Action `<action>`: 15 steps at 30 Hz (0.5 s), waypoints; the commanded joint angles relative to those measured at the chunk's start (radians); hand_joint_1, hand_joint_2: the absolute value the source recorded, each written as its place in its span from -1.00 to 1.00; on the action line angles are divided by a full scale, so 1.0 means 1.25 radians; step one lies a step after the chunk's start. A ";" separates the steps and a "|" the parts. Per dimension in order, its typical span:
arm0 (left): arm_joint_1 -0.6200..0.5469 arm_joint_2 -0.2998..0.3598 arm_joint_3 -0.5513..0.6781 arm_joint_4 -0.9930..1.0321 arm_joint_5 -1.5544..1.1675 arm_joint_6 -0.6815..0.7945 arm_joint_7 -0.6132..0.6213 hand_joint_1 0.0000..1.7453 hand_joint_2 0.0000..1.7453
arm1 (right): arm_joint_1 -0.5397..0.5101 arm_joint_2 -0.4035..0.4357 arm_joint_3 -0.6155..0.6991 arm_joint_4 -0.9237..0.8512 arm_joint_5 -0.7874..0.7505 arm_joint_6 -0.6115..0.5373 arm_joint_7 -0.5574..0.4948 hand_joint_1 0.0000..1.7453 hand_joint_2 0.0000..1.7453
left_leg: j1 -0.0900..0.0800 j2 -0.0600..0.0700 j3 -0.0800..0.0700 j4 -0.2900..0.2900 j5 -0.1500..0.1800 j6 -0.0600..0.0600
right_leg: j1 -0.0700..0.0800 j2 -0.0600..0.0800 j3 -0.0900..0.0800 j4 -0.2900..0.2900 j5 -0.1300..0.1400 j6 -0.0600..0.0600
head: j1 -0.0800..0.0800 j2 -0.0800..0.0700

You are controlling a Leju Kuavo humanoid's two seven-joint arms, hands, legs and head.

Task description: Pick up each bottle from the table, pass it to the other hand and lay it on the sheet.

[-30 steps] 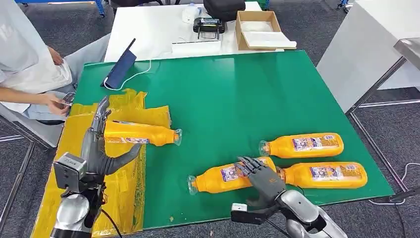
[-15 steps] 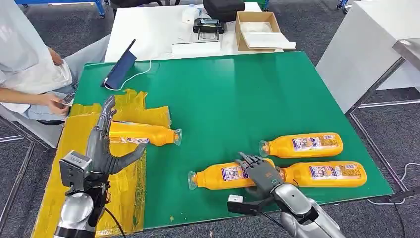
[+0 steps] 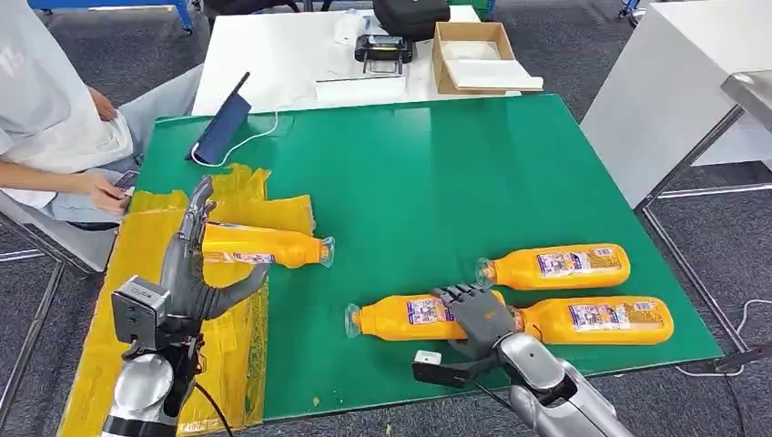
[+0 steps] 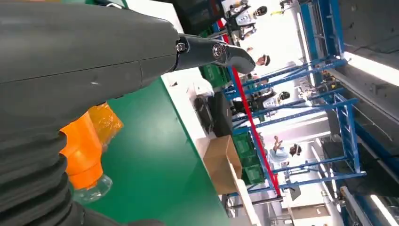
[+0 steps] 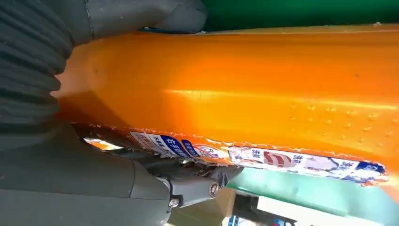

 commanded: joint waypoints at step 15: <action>0.034 0.021 -0.063 -0.001 -0.020 -0.010 0.053 -1.00 1.00 | 0.188 0.219 -0.261 -0.246 -0.243 -0.275 -0.195 1.00 1.00 | 0.001 -0.001 0.000 0.000 -0.002 -0.002 | 0.001 -0.002 0.000 0.000 -0.002 -0.002 | 0.000 0.000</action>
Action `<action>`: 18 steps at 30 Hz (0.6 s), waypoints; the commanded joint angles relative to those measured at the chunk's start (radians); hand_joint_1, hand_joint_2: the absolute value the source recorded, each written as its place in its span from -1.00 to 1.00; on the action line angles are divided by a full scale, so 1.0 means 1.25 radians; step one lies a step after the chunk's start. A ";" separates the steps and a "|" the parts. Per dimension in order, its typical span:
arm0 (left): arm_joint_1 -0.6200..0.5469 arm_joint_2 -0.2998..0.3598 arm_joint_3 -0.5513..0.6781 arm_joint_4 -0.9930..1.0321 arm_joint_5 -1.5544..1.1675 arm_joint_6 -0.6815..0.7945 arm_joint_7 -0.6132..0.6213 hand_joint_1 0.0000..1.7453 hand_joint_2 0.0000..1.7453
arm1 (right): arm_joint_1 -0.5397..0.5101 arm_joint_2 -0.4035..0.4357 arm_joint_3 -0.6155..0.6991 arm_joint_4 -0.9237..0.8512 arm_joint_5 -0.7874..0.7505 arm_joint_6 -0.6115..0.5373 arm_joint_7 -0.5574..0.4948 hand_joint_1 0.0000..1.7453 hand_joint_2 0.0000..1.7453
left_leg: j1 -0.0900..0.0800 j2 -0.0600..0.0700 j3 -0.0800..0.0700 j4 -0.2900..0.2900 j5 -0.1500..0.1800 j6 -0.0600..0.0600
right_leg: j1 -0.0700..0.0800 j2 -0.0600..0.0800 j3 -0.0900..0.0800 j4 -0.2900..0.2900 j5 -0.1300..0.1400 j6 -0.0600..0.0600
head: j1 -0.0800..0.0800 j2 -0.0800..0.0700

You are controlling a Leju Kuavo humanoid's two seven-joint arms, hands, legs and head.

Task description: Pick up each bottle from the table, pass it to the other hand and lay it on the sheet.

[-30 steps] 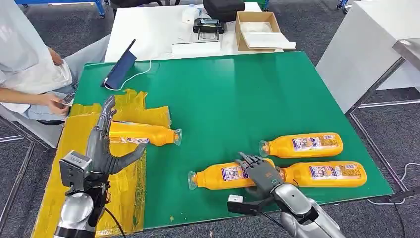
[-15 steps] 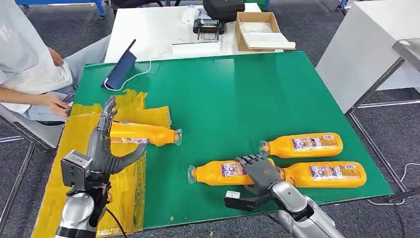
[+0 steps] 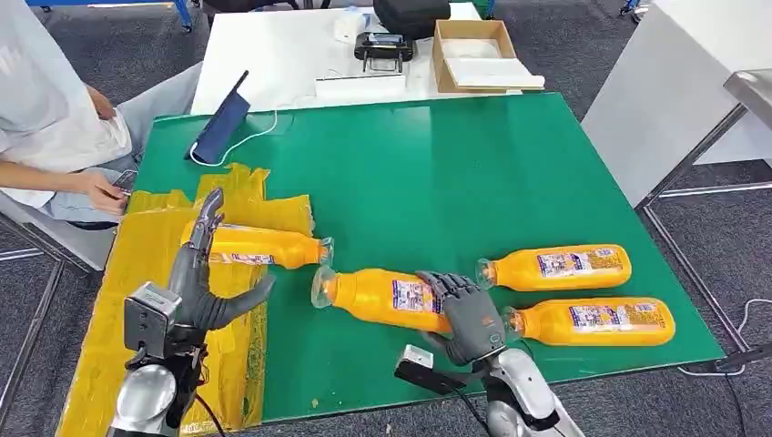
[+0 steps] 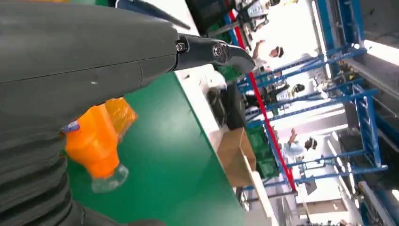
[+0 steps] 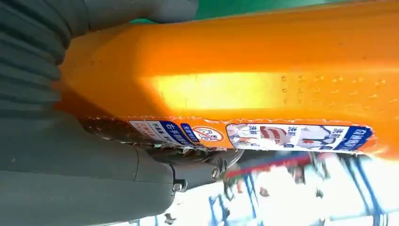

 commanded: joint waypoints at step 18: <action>-0.012 0.053 -0.092 0.050 0.111 -0.120 0.058 -1.00 1.00 | 0.057 0.113 -0.159 -0.081 -0.187 -0.074 -0.139 1.00 1.00 | 0.000 -0.001 0.006 0.000 -0.004 -0.004 | 0.000 -0.002 0.007 0.001 -0.005 -0.001 | 0.001 0.000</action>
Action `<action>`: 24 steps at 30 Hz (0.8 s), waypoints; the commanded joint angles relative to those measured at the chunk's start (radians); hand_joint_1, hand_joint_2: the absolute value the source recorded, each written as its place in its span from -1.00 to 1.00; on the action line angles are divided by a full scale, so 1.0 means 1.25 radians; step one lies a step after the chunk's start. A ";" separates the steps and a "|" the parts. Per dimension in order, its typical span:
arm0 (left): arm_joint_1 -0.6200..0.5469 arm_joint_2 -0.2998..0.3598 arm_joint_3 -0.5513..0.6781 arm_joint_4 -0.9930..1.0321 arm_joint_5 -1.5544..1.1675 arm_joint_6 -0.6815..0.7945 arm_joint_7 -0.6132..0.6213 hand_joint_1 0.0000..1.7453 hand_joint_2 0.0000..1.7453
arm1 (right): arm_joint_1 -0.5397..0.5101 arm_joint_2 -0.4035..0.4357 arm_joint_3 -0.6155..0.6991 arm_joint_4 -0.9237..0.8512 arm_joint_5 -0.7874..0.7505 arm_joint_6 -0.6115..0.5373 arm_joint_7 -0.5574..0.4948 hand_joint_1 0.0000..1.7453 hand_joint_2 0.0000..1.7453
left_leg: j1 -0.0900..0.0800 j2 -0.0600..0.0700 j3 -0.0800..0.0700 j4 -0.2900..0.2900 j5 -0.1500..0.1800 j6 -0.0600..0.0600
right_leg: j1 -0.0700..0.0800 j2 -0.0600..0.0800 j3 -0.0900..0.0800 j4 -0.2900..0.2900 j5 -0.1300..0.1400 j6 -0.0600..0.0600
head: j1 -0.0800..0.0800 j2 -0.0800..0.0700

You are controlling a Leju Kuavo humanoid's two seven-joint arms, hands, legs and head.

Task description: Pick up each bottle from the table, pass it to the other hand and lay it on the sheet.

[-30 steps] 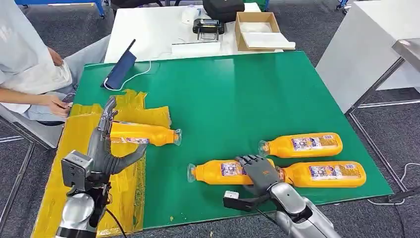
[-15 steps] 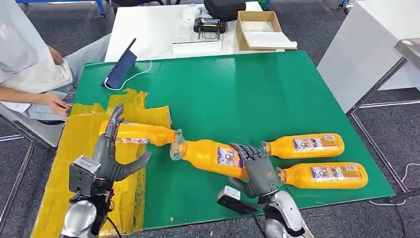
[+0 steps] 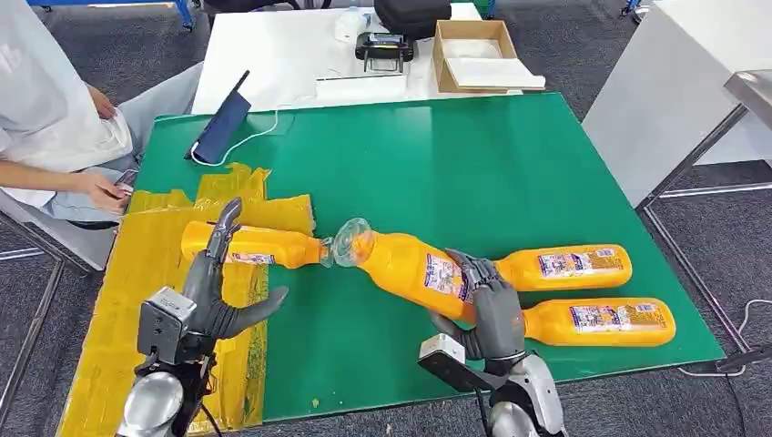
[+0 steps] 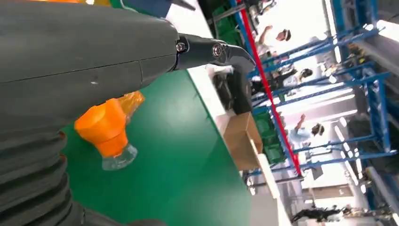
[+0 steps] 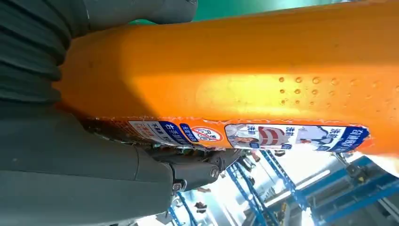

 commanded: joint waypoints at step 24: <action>-0.137 0.059 -0.192 0.177 0.300 -0.190 0.072 -1.00 1.00 | -0.147 0.101 0.115 0.200 -0.293 0.063 -0.150 1.00 1.00 | 0.001 0.001 0.005 0.000 -0.001 -0.002 | 0.001 0.000 0.005 0.000 -0.001 -0.002 | 0.000 0.000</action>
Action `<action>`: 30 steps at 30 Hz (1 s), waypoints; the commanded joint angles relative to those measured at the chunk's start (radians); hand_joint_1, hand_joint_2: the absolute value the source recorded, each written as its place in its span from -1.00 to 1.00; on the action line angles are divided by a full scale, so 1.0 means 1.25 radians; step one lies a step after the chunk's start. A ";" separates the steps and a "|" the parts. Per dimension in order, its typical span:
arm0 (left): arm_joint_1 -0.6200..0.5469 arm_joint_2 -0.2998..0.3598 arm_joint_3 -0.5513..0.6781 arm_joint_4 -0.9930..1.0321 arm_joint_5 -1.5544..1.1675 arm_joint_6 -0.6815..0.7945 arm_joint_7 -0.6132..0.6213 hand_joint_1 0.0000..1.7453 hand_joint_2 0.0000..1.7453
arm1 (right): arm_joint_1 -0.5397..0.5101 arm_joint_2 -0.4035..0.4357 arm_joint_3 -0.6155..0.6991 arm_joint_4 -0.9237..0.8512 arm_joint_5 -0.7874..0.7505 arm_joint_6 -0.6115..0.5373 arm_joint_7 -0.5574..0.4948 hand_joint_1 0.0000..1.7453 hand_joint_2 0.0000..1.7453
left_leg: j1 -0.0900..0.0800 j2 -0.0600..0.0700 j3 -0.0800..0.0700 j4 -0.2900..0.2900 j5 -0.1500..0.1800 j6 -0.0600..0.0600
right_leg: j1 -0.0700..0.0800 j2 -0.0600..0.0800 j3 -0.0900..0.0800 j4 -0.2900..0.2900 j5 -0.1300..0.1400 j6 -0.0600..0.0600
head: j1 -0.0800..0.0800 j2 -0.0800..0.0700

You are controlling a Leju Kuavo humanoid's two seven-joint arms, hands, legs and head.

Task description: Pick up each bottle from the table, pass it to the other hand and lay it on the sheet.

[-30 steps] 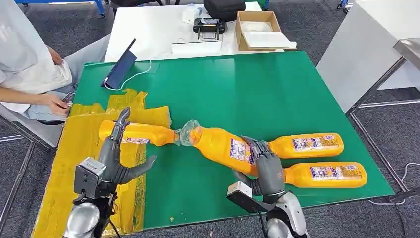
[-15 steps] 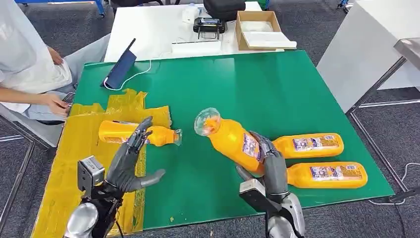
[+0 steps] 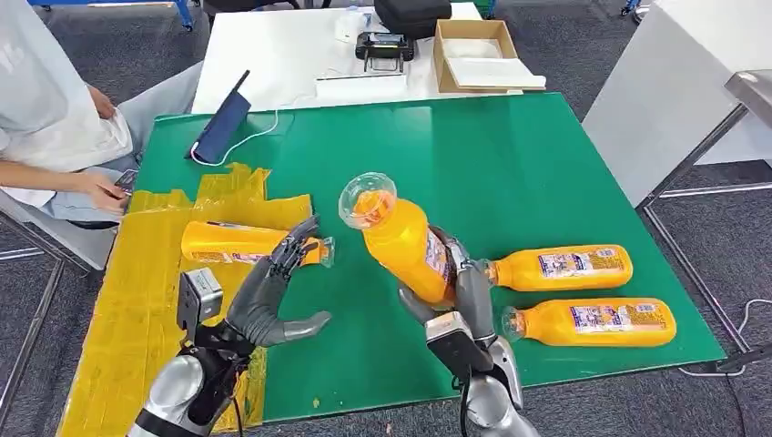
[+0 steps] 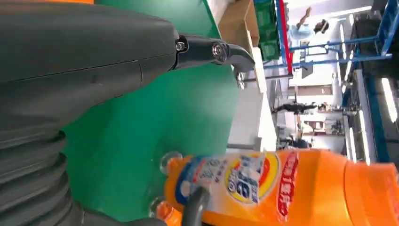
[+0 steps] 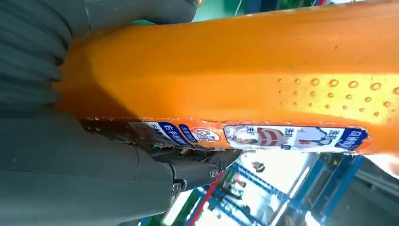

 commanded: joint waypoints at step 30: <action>-0.082 0.007 -0.045 0.099 0.063 0.003 0.007 -1.00 1.00 | -0.115 0.022 0.238 0.259 0.003 0.091 0.009 1.00 1.00 | 0.001 0.000 0.003 -0.001 -0.001 -0.001 | 0.001 0.000 0.003 -0.001 -0.001 -0.001 | 0.000 0.000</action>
